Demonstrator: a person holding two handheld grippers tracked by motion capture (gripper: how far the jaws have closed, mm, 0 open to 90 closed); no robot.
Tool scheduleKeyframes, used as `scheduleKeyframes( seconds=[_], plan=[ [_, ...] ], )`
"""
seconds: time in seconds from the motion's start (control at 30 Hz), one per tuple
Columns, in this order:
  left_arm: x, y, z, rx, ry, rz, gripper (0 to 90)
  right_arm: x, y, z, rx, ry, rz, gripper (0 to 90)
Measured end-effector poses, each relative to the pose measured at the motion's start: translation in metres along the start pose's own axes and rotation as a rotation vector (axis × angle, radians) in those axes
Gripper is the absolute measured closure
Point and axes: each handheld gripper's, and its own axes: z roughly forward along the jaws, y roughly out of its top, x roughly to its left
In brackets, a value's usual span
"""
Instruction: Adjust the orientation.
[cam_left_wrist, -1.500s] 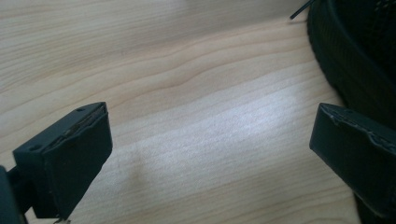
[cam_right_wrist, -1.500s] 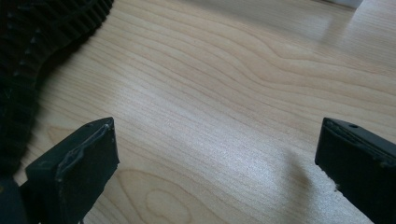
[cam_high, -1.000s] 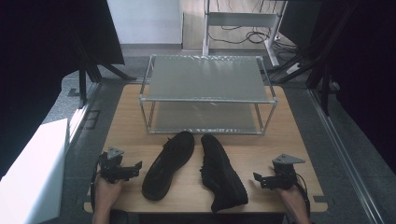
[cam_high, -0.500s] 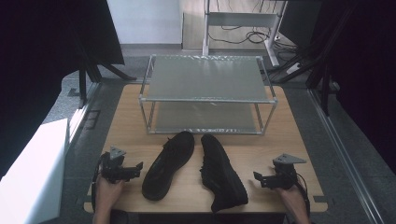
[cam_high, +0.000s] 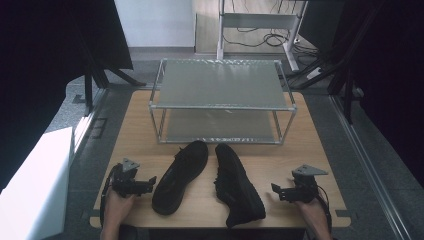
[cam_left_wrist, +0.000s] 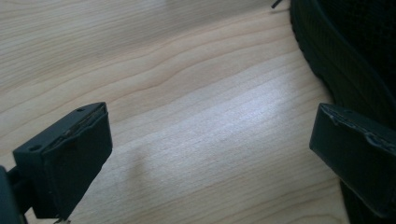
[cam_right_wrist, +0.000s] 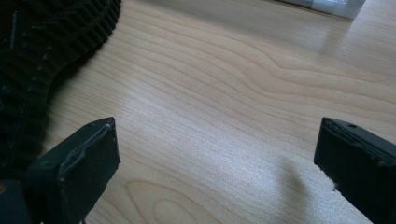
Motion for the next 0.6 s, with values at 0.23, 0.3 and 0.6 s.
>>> scheduleKeyframes(
  seconds=[0.23,0.3,0.6],
  plan=[
    [-0.007,0.001,0.004,0.022,-0.020,0.052,0.0,0.000,0.000,0.000,0.000,0.000,0.001,0.6],
    [-0.007,0.001,0.004,0.020,-0.026,0.052,0.0,0.000,0.000,0.000,0.000,0.000,0.002,0.7],
    [-0.011,0.000,0.000,0.011,-0.022,0.071,1.0,0.000,0.000,0.000,-0.002,-0.001,0.001,1.5]
  ],
)
